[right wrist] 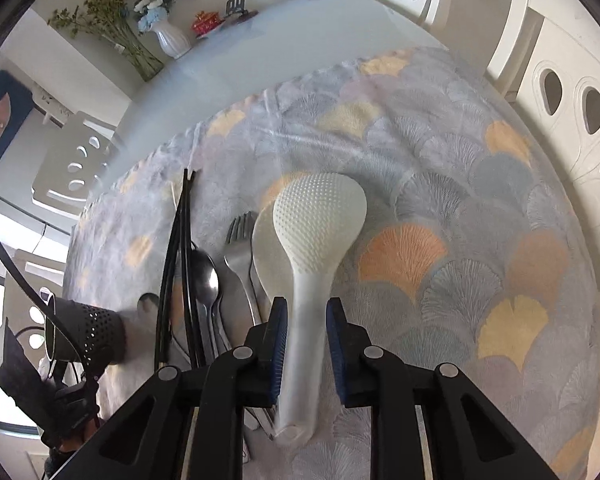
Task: Organize utensils
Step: 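Lower the right gripper onto the white rice paddle handle and close, then lift the white rice paddle with the right gripper off the table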
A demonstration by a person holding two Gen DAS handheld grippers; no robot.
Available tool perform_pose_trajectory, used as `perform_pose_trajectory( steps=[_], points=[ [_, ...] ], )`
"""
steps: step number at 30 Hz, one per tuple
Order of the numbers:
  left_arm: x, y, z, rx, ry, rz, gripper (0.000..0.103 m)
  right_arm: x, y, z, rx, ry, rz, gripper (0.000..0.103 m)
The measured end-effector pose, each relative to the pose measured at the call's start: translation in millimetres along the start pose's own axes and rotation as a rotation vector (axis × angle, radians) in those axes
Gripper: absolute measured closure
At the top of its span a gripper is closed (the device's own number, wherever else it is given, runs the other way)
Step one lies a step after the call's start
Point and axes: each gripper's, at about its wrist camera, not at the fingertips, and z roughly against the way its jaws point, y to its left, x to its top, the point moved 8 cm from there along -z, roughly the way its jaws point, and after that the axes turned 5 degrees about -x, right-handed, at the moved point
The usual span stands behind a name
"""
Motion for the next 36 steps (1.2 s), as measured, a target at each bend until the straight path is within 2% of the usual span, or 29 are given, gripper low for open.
perform_pose_trajectory(
  steps=[4,7,8,9,11,14,18,20,22,25,30,36],
  points=[
    [-0.6,1.0,0.5,-0.003,0.001,0.004,0.035,-5.9,-3.3,-13.8,0.013,0.073,-0.015,0.084],
    [-1.4,0.8,0.1,-0.005,0.002,0.005,0.035,11.2,-7.1,-13.8,-0.02,0.068,-0.02,0.081],
    [-1.7,1.3,0.3,-0.005,0.002,0.005,0.035,18.3,-7.9,-12.6,-0.025,0.064,-0.018,0.07],
    [-1.6,1.3,0.4,-0.003,0.002,0.004,0.035,25.2,-8.1,-11.8,-0.021,0.057,-0.018,0.053],
    [-1.5,1.8,0.6,-0.002,0.0,0.004,0.035,40.5,-10.3,-12.4,-0.021,0.045,-0.026,0.043],
    [-1.6,1.8,-0.1,-0.004,0.002,0.005,0.035,53.4,-13.4,-22.4,-0.065,0.073,-0.025,0.043],
    [-2.2,2.5,-0.5,-0.008,0.006,0.009,0.035,62.5,-7.1,-38.5,-0.065,0.125,-0.014,0.043],
    [-2.5,2.8,-0.8,-0.008,0.008,0.01,0.035,64.5,-1.5,-45.3,-0.105,0.143,0.022,0.043],
    [-2.3,2.7,-1.7,-0.007,0.011,0.009,0.035,67.6,3.6,-49.7,-0.154,0.143,0.063,0.041],
    [-2.5,2.2,-2.8,-0.006,0.017,0.009,0.035,70.0,5.7,-51.3,-0.18,0.138,0.093,0.042],
    [-2.4,2.1,-2.7,-0.006,0.016,0.009,0.035,67.1,6.2,-43.6,-0.12,0.108,0.081,0.043],
    [-2.2,2.0,-2.6,-0.008,0.017,0.009,0.035,69.7,22.7,8.1,0.026,-0.034,0.067,0.043]
  ],
)
